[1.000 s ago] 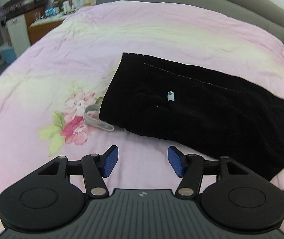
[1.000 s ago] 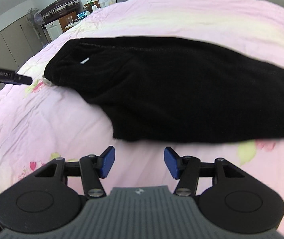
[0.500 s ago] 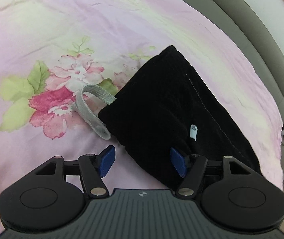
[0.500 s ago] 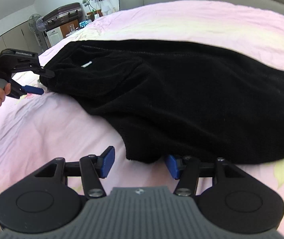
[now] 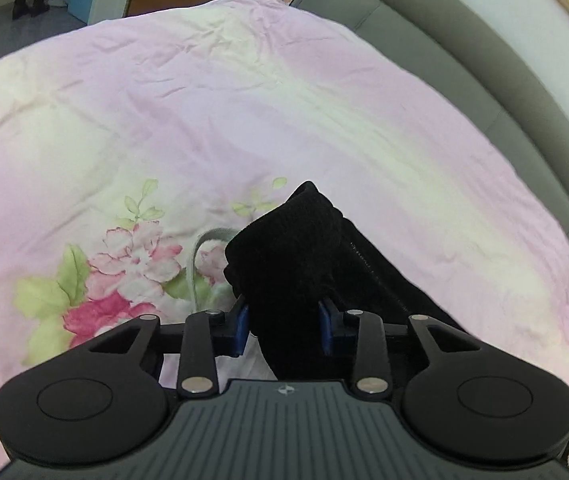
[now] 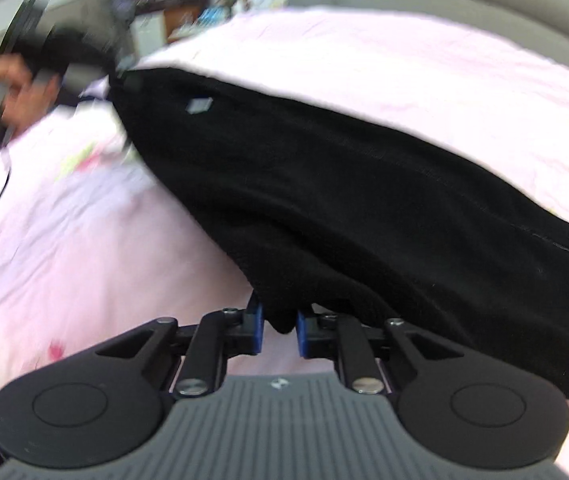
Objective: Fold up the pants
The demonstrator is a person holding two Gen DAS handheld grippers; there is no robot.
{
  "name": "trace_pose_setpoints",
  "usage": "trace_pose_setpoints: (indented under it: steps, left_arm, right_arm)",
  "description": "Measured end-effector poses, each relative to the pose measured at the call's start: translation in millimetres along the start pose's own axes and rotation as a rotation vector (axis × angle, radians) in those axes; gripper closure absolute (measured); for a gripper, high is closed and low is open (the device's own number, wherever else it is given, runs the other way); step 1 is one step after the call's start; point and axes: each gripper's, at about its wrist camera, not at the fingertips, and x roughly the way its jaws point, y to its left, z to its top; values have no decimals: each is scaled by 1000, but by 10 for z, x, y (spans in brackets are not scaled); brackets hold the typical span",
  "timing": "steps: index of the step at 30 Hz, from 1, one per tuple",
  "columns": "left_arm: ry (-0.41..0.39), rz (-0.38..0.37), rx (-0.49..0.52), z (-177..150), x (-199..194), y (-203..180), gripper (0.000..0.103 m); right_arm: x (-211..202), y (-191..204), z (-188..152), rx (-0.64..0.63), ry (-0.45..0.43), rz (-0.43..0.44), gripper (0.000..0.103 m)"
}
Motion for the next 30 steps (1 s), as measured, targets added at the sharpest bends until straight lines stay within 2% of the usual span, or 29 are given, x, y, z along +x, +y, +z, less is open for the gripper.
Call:
trace_pose_setpoints:
  steps: [3, 5, 6, 9, 13, 14, 15, 16, 19, 23, 25, 28, 30]
  left_arm:
    - [66, 178, 143, -83, 233, -161, 68]
    - [73, 252, 205, -218, 357, -155, 68]
    - [75, 260, 211, -257, 403, -120, 68]
    - [96, 275, 222, -316, 467, -53, 66]
    - [107, 309, 268, -285, 449, -84, 47]
    - [97, 333, 301, -294, 417, -129, 42]
    - [77, 370, 353, -317, 366, -208, 32]
    - [54, 400, 413, -354, 311, -291, 29]
    - [0, 438, 542, -515, 109, -478, 29]
    - [-33, 393, 618, -732, -212, -716, 30]
    - [-32, 347, 660, -873, -359, -877, 30]
    - [-3, 259, 721, -1127, -520, -1128, 30]
    - [48, 179, 749, -1331, -551, -1278, 30]
  right_arm:
    - [216, -16, -112, -6, 110, 31, 99]
    - [393, -55, -230, 54, 181, 65, 103]
    - [465, -75, -308, 83, 207, 82, 103]
    - [483, -121, -417, 101, 179, 82, 103]
    - [449, -226, -375, 142, 180, 103, 103]
    - [412, -232, -373, 141, 181, 106, 103]
    - [385, -246, -385, 139, 180, 109, 103]
    - [346, -266, -375, 132, 175, 105, 103]
    - [206, -351, -484, 102, 165, 75, 100]
    - [-13, -571, -689, 140, 150, 27, 84]
    - [-218, -685, -811, 154, 139, -9, 83]
    - [-439, -956, -963, 184, 117, -68, 75]
    - [-598, -1174, -1077, 213, 102, -111, 73]
